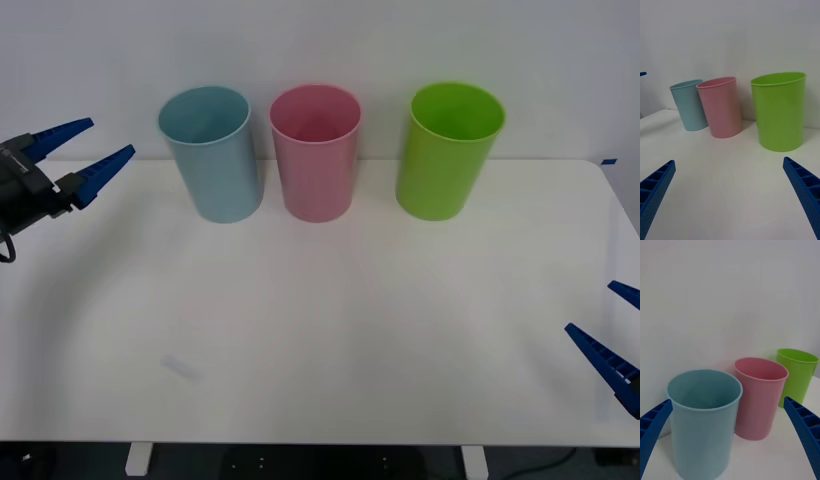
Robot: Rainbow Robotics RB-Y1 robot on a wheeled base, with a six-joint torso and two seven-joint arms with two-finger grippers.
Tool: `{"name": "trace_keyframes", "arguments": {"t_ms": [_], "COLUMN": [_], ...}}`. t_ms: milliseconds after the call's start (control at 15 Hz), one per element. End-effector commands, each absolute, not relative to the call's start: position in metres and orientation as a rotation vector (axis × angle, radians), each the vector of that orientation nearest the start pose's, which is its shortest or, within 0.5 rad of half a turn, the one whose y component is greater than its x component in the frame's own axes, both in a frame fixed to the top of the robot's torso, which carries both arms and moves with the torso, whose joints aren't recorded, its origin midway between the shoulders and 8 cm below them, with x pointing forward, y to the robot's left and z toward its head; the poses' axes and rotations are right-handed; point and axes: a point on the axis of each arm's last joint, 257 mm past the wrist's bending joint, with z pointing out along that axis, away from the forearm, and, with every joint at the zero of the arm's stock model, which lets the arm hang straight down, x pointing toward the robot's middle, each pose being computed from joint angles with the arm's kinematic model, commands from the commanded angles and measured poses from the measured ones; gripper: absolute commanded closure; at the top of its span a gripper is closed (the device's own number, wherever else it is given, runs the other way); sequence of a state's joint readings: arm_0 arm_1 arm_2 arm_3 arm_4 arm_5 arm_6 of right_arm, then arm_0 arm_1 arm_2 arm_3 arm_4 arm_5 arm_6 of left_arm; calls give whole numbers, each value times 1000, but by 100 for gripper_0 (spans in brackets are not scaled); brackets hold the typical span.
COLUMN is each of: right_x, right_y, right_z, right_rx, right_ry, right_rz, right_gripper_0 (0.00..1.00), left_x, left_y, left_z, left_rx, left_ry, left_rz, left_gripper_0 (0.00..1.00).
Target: Grasp the object on the table and drop it into the matching bin: aluminum can to the light blue bin, PET bottle to the pink bin.
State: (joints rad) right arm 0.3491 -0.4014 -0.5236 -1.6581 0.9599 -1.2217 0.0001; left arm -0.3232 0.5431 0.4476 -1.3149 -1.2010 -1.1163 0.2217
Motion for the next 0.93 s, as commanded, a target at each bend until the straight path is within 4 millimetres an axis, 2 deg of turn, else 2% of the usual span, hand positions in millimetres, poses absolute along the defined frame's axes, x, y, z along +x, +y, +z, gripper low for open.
{"name": "trace_keyframes", "arguments": {"t_ms": [67, 667, 933], "right_x": [342, 342, 342], "right_y": [-330, -330, -330], "right_z": [-169, -169, -169], "right_rx": [-465, -465, -465], "right_ry": [1441, 1441, 1441], "right_rz": [567, 567, 567], "right_gripper_0": [0, 0, 0], "left_x": [506, 444, 421], "left_y": [332, 387, 401], "left_z": [-69, -110, -132], "left_rx": [536, 586, 597], "left_ry": [1394, 1506, 1541], "left_rz": [-547, -474, -446], "left_gripper_0": [0, 0, 0]}}
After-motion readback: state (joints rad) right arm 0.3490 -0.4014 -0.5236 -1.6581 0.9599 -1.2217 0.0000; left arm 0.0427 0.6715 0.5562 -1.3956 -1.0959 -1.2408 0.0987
